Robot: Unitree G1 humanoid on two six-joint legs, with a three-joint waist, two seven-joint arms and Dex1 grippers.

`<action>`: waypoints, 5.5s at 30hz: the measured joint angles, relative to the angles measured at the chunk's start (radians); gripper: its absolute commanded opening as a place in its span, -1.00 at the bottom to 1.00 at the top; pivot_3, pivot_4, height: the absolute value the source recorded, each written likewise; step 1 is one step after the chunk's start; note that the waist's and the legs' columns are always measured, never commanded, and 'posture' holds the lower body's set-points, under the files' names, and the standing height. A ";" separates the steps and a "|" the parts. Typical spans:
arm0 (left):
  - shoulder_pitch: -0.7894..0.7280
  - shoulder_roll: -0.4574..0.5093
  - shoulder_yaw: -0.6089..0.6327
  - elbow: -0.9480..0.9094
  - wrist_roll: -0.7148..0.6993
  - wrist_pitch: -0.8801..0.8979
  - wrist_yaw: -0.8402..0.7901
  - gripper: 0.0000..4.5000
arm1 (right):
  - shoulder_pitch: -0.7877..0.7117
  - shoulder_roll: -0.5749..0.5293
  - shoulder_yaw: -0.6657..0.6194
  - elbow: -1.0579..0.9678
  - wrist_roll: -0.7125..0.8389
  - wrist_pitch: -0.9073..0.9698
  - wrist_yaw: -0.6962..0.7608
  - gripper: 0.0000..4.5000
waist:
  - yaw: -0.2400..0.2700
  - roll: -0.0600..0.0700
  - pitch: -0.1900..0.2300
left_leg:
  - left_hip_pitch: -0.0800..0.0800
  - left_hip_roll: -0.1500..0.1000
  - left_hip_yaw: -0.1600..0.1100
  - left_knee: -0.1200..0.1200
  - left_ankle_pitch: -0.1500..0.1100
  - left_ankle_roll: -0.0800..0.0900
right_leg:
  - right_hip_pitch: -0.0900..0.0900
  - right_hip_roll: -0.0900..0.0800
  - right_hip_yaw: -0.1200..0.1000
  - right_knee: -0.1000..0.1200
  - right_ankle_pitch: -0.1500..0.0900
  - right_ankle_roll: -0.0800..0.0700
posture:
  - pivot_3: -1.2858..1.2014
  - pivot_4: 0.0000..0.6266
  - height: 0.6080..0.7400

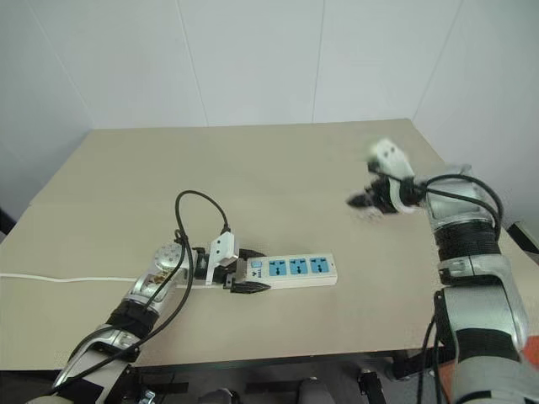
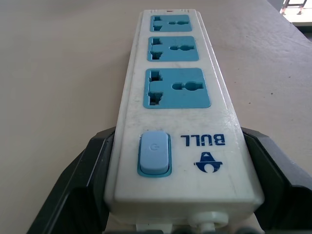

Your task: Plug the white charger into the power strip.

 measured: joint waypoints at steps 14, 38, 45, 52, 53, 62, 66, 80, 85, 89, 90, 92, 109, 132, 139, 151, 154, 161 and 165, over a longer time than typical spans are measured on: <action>-0.097 0.040 0.028 0.229 -0.003 -0.126 -0.078 0.46 | 0.490 0.303 0.019 -0.498 0.286 -0.170 -0.079 -0.50 | -0.001 -0.004 -0.004 | 0.008 0.000 0.000 0.000 0.000 0.000 | 0.009 0.000 0.000 -0.001 -0.004 0.006 | 0.03 -0.52 1.00; -0.027 0.046 0.045 0.133 -0.003 -0.106 -0.107 0.46 | 0.379 0.410 0.233 -0.031 0.158 -0.617 0.075 -0.50 | 0.002 -0.004 -0.004 | 0.011 0.001 0.000 -0.003 0.000 0.000 | 0.011 0.001 0.000 -0.002 -0.003 0.005 | 0.03 -0.52 1.00; 0.004 0.051 0.045 0.078 -0.003 -0.094 -0.108 0.46 | 0.358 0.410 0.235 0.021 0.151 -0.648 0.100 -0.50 | 0.003 -0.004 -0.004 | 0.011 0.001 0.000 -0.003 0.000 0.000 | 0.011 0.001 0.000 -0.003 -0.003 0.005 | 0.03 -0.52 1.00; 0.018 0.054 0.047 0.054 -0.004 -0.080 -0.108 0.46 | 0.358 0.405 0.235 0.033 0.151 -0.657 0.116 -0.50 | 0.003 -0.004 -0.004 | 0.011 0.001 0.000 -0.003 0.000 0.000 | 0.011 0.001 0.000 -0.003 -0.003 0.005 | 0.03 -0.52 1.00; 0.019 0.054 0.047 0.052 -0.004 -0.079 -0.107 0.46 | 0.358 0.404 0.235 0.033 0.151 -0.657 0.118 -0.50 | 0.003 -0.004 -0.004 | 0.011 0.001 0.000 -0.003 0.000 0.000 | 0.011 0.001 0.000 -0.003 -0.003 0.005 | 0.03 -0.52 1.00; 0.024 0.056 0.048 0.040 -0.004 -0.064 -0.107 0.46 | 0.360 0.395 0.233 0.035 0.151 -0.657 0.119 -0.50 | 0.002 -0.004 -0.004 | 0.011 0.001 0.000 -0.003 0.000 0.000 | 0.011 0.001 0.000 -0.003 -0.003 0.005 | 0.03 -0.52 1.00; 0.024 0.057 0.048 0.040 -0.004 -0.063 -0.107 0.46 | 0.360 0.393 0.231 0.035 0.151 -0.657 0.119 -0.50 | 0.002 -0.004 -0.004 | 0.011 0.001 0.000 -0.003 0.000 0.000 | 0.011 0.001 0.000 -0.003 -0.003 0.005 | 0.03 -0.52 1.00; 0.024 0.059 0.048 0.040 -0.004 -0.063 -0.107 0.46 | 0.383 0.401 0.230 0.021 0.160 -0.657 0.138 -0.50 | 0.001 -0.004 -0.004 | 0.012 0.001 0.000 -0.003 0.000 0.000 | 0.011 0.001 0.000 -0.003 -0.004 0.006 | 0.03 -0.52 1.00; 0.024 0.060 0.050 0.039 -0.005 -0.062 -0.107 0.46 | 0.383 0.403 0.225 0.032 0.160 -0.666 0.139 -0.50 | 0.001 -0.004 -0.004 | 0.012 0.001 0.000 -0.004 0.000 0.000 | 0.011 0.001 0.000 -0.003 -0.004 0.007 | 0.03 -0.52 1.00; 0.025 0.064 0.051 0.036 -0.007 -0.061 -0.107 0.46 | 0.374 0.406 0.222 0.058 0.160 -0.684 0.142 -0.50 | 0.000 -0.004 -0.004 | 0.012 0.001 0.000 -0.004 0.000 0.000 | 0.011 0.001 0.000 -0.003 -0.004 0.007 | 0.03 -0.52 1.00; 0.026 0.065 0.052 0.035 -0.007 -0.061 -0.107 0.46 | 0.370 0.406 0.222 0.066 0.160 -0.687 0.143 -0.50 | 0.000 -0.004 -0.004 | 0.012 0.001 0.000 -0.004 0.000 0.000 | 0.011 0.001 0.000 -0.003 -0.004 0.007 | 0.03 -0.52 1.00; 0.028 0.068 0.052 0.033 -0.011 -0.060 -0.107 0.46 | 0.367 0.408 0.222 0.078 0.160 -0.701 0.148 -0.50 | 0.000 -0.004 -0.004 | 0.012 0.001 0.000 -0.004 0.000 0.000 | 0.011 0.001 0.000 -0.003 -0.004 0.007 | 0.03 -0.52 1.00; 0.089 0.115 0.050 -0.055 -0.049 -0.023 -0.110 0.46 | 0.327 0.422 0.230 0.191 0.165 -0.791 0.256 -0.50 | 0.000 -0.004 -0.004 | 0.012 0.001 0.000 -0.004 0.000 0.000 | 0.012 0.001 0.000 -0.003 -0.004 0.006 | 0.03 -0.52 1.00; 0.105 0.128 0.039 -0.092 -0.061 0.001 -0.097 0.46 | 0.332 0.411 0.230 0.215 0.173 -0.836 0.287 -0.50 | 0.004 -0.004 -0.004 | 0.012 0.001 0.000 -0.004 0.000 0.000 | 0.012 0.001 0.000 -0.004 -0.004 0.006 | 0.03 -0.52 1.00; 0.100 0.127 0.025 -0.091 -0.067 0.001 -0.089 0.46 | 0.348 0.398 0.230 0.198 0.185 -0.838 0.283 -0.50 | 0.005 -0.004 -0.004 | 0.013 0.001 0.000 -0.004 0.000 0.000 | 0.012 0.001 0.000 -0.004 -0.005 0.007 | 0.03 -0.52 1.00; 0.099 0.127 0.023 -0.089 -0.067 0.000 -0.087 0.46 | 0.371 0.392 0.230 0.182 0.207 -0.838 0.261 -0.50 | 0.007 -0.004 -0.004 | 0.013 0.001 0.000 -0.004 0.000 0.000 | 0.013 0.001 0.000 -0.004 -0.005 0.007 | 0.03 -0.52 1.00; 0.099 0.127 0.023 -0.089 -0.067 0.000 -0.087 0.46 | 0.372 0.387 0.235 0.174 0.207 -0.837 0.259 -0.50 | 0.007 -0.004 -0.004 | 0.013 0.001 0.000 -0.004 0.000 0.000 | 0.013 0.001 0.000 -0.004 -0.005 0.007 | 0.03 -0.52 1.00; 0.099 0.127 0.023 -0.088 -0.068 -0.003 -0.087 0.46 | 0.369 0.377 0.246 0.120 0.211 -0.744 0.233 -0.50 | 0.010 -0.004 -0.004 | 0.013 0.001 0.000 -0.004 0.000 0.000 | 0.013 0.001 0.000 -0.005 -0.005 0.007 | 0.03 -0.52 1.00; 0.095 0.127 0.023 -0.078 -0.069 -0.008 -0.090 0.46 | 0.369 0.375 0.249 0.088 0.210 -0.681 0.207 -0.50 | 0.010 -0.004 -0.004 | 0.013 0.001 0.000 -0.004 0.000 0.000 | 0.013 0.001 0.000 -0.004 -0.005 0.007 | 0.03 -0.52 1.00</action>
